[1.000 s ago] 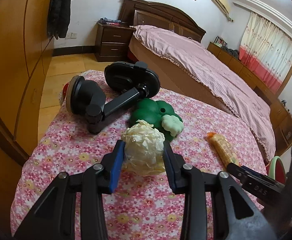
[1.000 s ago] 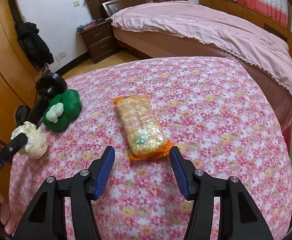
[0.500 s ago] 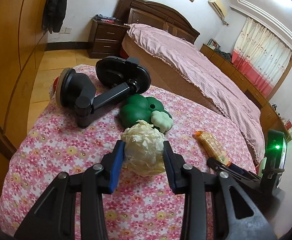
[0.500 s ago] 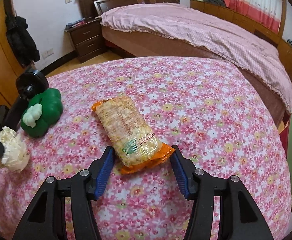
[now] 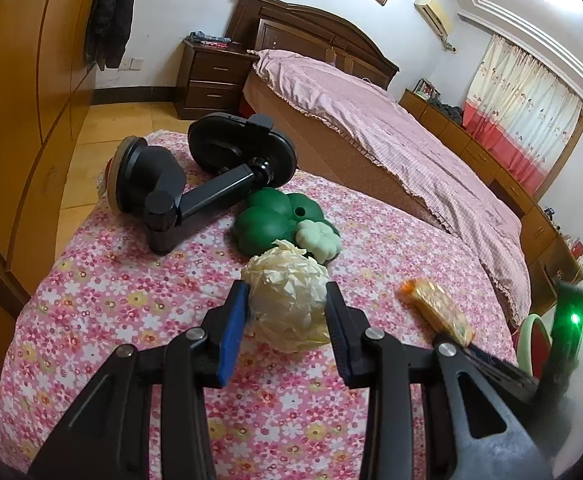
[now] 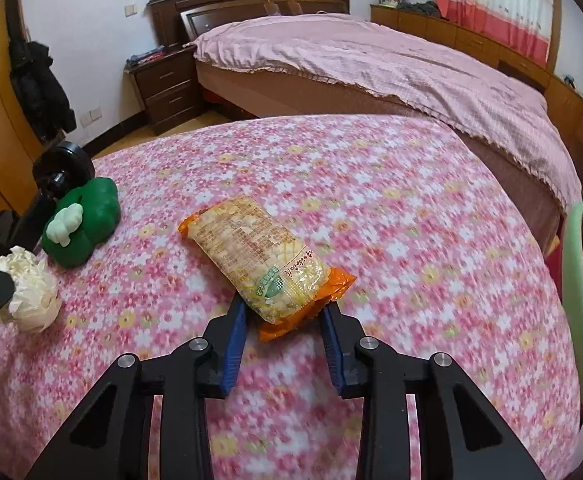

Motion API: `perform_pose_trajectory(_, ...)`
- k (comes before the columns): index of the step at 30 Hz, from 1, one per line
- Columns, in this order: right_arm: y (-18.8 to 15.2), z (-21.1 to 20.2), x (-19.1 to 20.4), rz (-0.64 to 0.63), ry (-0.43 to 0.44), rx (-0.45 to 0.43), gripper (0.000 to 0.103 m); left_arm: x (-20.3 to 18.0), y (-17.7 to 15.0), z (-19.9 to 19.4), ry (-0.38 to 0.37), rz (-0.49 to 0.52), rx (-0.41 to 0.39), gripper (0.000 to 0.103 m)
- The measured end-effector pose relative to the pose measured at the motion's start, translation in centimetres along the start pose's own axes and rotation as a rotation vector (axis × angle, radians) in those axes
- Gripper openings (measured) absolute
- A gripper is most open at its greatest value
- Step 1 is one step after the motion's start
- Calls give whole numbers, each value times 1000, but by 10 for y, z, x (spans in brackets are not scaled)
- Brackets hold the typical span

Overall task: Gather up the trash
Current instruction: 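Grasp the snack bag with the right tool while the left tool holds the tissue, then carry the tissue and snack bag over the red bucket with both tools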

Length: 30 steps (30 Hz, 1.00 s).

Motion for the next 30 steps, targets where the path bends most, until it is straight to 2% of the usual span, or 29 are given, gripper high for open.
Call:
perform_pose_trajectory(5, -16, -25, -17, 65, 40, -4, 35, -7, 0, -2, 5, 15, -18, 39)
perform_pose_trajectory(13, -47, -60, -54, 186, 96, 1, 35, -33, -1, -15, 2, 91, -37, 39)
perform_pose_trajectory(30, -55, -128, -129, 337, 143, -118, 35, -126, -21, -56, -92, 212, -18, 39)
Point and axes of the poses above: each gripper's, at about its wrist camera, not at the fingertips, and z roughly the way its jaws point, x to its left, y to its top, the point moved 5 cm from there along z, roughly the way its jaws point, and after that the axes turned 6 degrees about z, right-handed, at the moved point
